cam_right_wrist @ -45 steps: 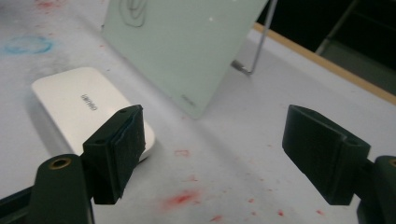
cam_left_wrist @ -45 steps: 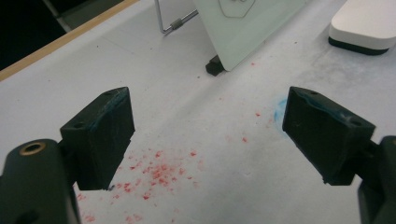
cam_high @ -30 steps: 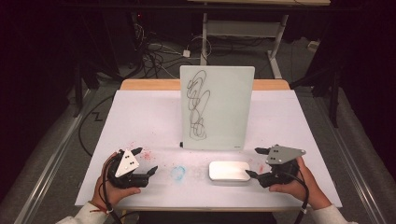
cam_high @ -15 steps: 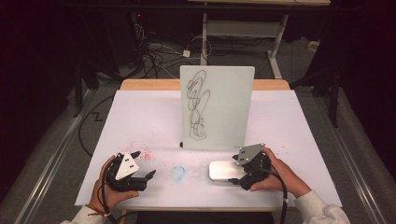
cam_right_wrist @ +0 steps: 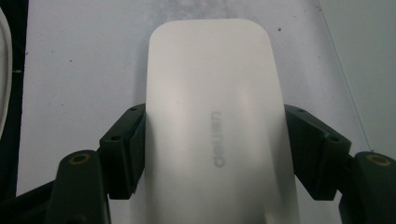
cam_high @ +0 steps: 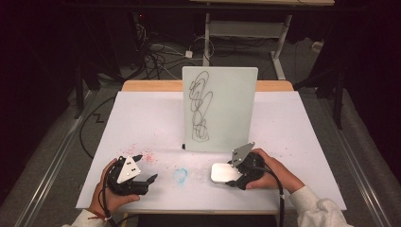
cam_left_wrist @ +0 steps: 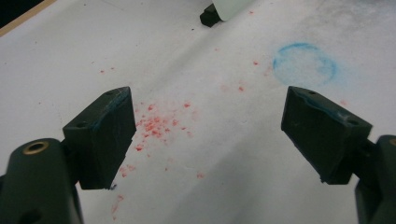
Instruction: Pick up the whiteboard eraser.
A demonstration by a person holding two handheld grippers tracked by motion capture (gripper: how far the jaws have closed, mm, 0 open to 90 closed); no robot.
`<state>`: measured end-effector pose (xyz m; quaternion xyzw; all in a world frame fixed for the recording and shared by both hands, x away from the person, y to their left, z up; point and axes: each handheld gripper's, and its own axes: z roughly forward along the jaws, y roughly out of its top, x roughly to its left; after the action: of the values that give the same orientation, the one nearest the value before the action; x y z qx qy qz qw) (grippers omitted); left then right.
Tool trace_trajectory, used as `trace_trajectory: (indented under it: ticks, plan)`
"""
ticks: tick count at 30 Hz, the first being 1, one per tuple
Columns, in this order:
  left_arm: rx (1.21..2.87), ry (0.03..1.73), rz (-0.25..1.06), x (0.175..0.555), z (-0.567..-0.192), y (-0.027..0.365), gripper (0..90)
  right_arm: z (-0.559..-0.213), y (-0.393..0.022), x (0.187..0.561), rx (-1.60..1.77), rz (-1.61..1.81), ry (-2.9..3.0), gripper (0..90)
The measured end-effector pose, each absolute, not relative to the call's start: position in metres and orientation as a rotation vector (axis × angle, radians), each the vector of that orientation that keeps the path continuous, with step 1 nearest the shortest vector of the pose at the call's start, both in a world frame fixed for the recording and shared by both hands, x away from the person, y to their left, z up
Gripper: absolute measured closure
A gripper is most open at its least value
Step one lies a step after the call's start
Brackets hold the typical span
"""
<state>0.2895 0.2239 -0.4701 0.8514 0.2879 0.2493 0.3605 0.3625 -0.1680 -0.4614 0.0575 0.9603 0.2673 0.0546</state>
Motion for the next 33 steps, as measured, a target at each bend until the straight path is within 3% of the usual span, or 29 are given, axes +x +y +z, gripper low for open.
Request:
trace_trajectory:
  ticks: [33]
  plan:
    - [2.166,0.759,0.644,0.293,-0.472,0.228,17.7,-0.435,-0.171,0.345,0.335,1.03,2.503,30.7]
